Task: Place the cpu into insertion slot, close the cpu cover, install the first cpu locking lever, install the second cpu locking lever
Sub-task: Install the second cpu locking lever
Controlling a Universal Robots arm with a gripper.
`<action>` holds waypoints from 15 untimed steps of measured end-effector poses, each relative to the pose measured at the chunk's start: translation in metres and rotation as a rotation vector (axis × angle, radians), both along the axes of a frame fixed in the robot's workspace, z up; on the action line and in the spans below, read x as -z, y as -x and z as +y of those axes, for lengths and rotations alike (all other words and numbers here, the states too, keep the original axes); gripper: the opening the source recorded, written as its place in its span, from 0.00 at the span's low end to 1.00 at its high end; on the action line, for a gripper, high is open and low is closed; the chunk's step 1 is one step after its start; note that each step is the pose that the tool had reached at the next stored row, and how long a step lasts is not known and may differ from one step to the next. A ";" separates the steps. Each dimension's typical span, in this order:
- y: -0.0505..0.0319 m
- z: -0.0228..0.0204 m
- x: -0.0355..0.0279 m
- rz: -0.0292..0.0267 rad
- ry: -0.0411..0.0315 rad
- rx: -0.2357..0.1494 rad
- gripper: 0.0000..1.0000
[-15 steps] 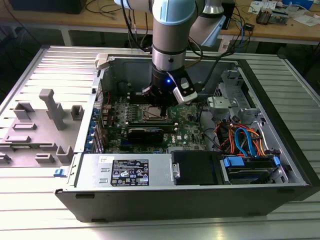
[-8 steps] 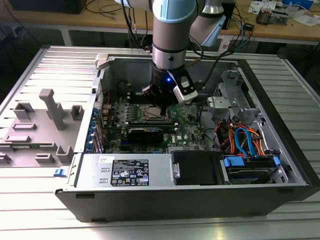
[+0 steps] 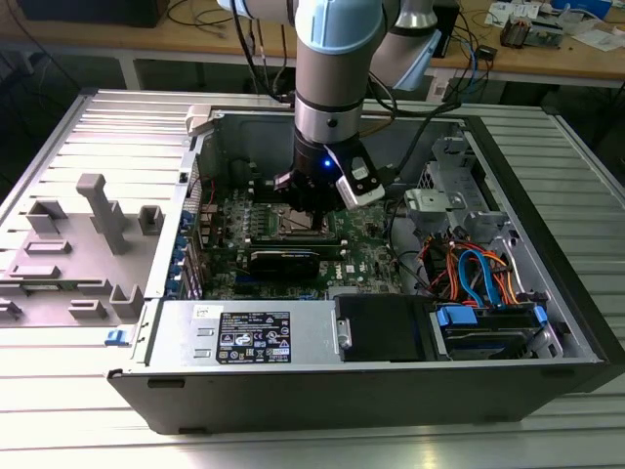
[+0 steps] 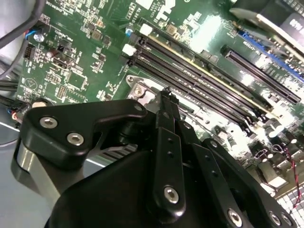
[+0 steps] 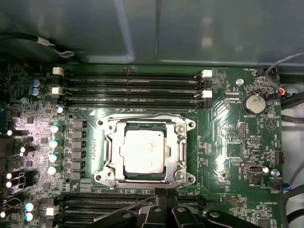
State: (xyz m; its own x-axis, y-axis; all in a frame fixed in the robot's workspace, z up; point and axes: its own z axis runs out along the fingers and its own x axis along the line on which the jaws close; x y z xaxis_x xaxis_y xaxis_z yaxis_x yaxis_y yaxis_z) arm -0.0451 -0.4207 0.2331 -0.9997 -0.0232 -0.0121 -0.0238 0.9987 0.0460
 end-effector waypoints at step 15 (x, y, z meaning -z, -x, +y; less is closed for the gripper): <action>0.0041 -0.0052 0.0000 0.0010 0.0001 0.000 0.11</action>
